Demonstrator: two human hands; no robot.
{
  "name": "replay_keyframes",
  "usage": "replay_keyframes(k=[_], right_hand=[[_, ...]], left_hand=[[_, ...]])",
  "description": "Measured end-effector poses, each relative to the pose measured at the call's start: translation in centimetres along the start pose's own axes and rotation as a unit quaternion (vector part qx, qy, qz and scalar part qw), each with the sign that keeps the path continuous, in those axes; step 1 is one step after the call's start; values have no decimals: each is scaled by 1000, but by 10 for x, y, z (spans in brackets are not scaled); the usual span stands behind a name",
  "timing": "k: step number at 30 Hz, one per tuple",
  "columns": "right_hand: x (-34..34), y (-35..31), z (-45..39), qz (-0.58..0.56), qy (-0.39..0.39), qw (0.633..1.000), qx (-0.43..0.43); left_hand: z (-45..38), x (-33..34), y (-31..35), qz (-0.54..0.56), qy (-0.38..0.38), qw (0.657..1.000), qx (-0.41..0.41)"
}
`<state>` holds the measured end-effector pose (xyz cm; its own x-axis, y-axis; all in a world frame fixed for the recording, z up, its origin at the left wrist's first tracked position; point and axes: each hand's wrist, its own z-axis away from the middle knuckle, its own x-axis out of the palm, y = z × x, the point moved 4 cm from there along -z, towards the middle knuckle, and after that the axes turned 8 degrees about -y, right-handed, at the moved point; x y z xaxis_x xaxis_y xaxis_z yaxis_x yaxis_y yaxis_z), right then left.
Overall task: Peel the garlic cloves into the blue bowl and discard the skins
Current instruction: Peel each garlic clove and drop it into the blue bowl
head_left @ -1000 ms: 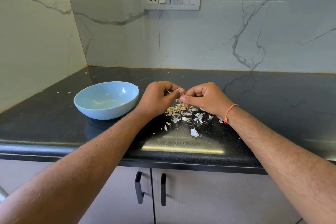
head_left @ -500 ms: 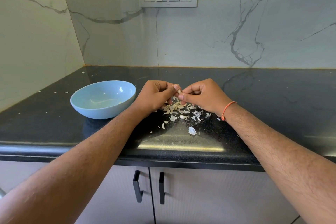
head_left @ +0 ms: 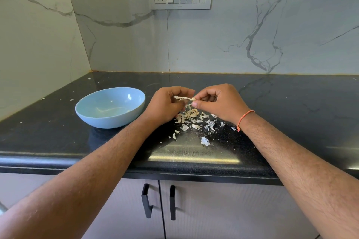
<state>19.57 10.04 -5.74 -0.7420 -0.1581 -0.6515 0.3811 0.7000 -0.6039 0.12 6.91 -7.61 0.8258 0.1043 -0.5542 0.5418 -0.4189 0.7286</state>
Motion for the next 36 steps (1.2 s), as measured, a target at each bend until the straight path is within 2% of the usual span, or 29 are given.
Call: replay_keyframes(k=[3, 7, 16, 22, 27, 33, 36], right_hand=[[-1, 1, 0, 15, 8, 1000, 17], [-2, 0, 1, 23, 8, 999, 31], [-2, -7, 4, 27, -7, 999, 25], [0, -9, 4, 41, -19, 999, 18], [3, -6, 2, 45, -39, 998, 16], [4, -3, 2, 35, -55, 998, 15], [4, -2, 1, 15, -54, 998, 16]], left_hand=[[3, 1, 6, -40, -4, 999, 31], [6, 0, 11, -37, 9, 998, 55], [4, -2, 10, -26, 30, 997, 62], [7, -1, 13, -21, 17, 998, 55], [5, -3, 14, -11, 14, 999, 40], [2, -2, 3, 72, -25, 997, -33], [2, -3, 2, 105, -18, 993, -44]])
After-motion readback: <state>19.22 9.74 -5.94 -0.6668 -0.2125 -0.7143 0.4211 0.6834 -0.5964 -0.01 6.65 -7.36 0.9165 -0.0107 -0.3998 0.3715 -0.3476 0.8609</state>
